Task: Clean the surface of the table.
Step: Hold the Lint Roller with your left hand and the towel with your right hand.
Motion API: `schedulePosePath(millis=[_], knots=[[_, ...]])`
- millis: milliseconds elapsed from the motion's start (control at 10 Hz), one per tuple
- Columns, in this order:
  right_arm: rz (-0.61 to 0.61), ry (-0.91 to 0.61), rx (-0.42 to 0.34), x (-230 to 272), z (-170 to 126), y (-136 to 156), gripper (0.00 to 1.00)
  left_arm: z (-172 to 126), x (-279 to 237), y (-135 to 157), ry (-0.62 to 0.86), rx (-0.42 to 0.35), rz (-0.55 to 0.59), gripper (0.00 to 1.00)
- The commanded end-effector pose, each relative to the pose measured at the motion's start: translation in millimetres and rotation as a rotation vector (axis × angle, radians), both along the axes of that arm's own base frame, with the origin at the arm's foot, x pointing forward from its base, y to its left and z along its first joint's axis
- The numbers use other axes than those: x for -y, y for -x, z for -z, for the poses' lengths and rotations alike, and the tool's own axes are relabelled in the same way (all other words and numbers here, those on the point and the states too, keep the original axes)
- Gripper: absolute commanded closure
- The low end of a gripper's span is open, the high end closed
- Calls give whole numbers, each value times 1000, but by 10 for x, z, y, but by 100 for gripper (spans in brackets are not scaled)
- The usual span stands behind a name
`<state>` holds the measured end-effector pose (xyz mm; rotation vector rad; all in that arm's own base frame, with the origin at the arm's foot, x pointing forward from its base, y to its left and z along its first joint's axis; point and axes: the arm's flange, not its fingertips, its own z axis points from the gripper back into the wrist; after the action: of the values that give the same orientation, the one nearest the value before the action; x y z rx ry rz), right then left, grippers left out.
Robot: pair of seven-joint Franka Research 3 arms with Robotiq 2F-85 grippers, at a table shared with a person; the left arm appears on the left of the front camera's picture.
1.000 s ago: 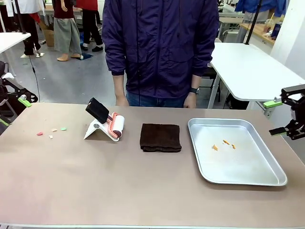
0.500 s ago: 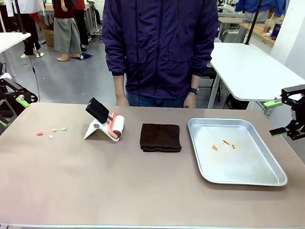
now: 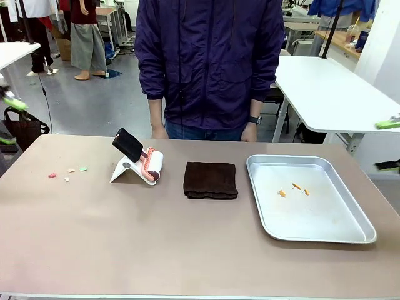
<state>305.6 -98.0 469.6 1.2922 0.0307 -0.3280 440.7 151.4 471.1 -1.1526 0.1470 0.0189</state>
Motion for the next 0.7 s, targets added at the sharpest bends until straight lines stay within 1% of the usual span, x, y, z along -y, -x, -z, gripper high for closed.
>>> schedulePosePath(millis=[0, 100, 200, 300, 400, 500, 600], knots=[[-13, -167, 11, 336, -121, 107, 0, 49, -134, 97, 155, 31, 59, 0], [-7, -200, 12, 464, -64, 131, 0, 91, -220, 66, 176, 20, 75, 0], [34, -219, 13, 548, 5, 144, 0, 147, -330, 24, 213, 21, 92, 0], [83, -229, 38, 614, 63, 161, 0, 195, -452, -14, 235, 10, 92, 0], [14, -174, 1, 479, -64, 266, 0, 195, -548, -35, 211, -49, 66, 0], [14, -174, 1, 479, -64, 266, 0, 185, -279, 119, 204, 9, 73, 0], [14, -174, 1, 479, -64, 266, 0, 185, -279, 119, 204, 9, 73, 0]])
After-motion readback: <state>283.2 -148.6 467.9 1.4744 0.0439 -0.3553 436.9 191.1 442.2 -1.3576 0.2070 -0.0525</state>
